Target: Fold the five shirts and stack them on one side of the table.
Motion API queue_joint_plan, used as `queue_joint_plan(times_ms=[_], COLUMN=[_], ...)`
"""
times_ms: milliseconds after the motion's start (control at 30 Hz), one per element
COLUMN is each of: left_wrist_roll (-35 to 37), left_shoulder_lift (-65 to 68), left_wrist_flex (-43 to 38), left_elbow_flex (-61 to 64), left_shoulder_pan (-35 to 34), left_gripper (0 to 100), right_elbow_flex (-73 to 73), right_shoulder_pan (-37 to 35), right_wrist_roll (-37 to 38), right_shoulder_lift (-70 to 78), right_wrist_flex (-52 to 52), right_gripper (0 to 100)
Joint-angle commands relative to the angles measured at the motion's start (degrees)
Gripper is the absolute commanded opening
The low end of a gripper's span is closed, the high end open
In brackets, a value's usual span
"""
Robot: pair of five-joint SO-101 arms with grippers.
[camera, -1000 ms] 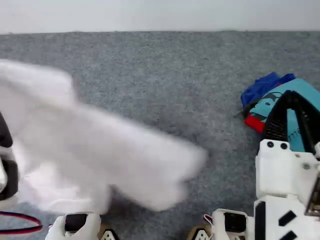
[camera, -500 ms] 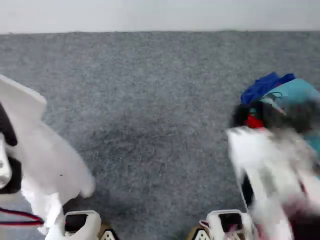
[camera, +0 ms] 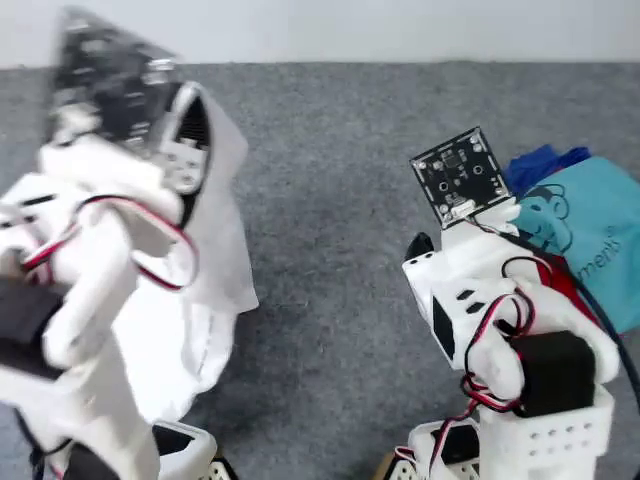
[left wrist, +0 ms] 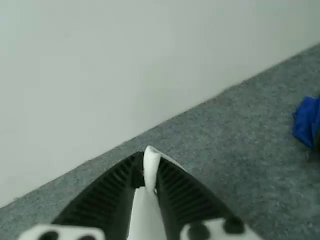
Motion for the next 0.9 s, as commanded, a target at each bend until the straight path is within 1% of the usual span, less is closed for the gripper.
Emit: queue_joint_plan(times_ms=[0, 133, 333, 433, 533, 600, 667, 767, 867], left_wrist_roll=[-1.2, -4.6, -10.0, -11.3, -11.4, -11.3, -11.3, -11.2, -11.2], left_shoulder_lift=[1.8, 3.3, 7.0, 10.4, 13.2, 14.3, 14.4, 14.3, 12.5], left_wrist_flex=[1.7, 1.8, 1.8, 3.3, 6.1, 6.1, 6.1, 6.2, 6.2], left_elbow_flex=[-0.3, -0.4, -0.8, -5.3, -14.2, -18.5, -19.5, -18.7, -18.6], left_shoulder_pan=[3.3, 7.9, 22.1, 28.0, 32.8, 33.7, 33.6, 30.3, 24.1], left_gripper=[1, 1, 1, 1, 1, 1, 1, 1, 1], right_elbow_flex=[2.5, 3.2, 3.3, 3.3, 3.3, 3.3, 3.3, 3.9, 5.6], right_shoulder_pan=[-0.4, -0.4, -0.4, -0.4, -0.3, -0.3, -0.2, 1.1, 3.6], right_wrist_roll=[0.8, 0.8, 0.8, 0.8, 0.8, 0.8, 0.8, 0.8, 0.8], right_shoulder_lift=[-1.5, -2.5, -2.6, -2.6, -2.6, -2.6, -2.6, -2.6, -2.6], right_wrist_flex=[-2.6, -3.0, -2.9, -2.8, -2.7, -2.7, -2.6, -2.9, -2.9], right_gripper=[11.1, 11.1, 11.1, 11.1, 11.1, 11.1, 11.1, 11.1, 11.1])
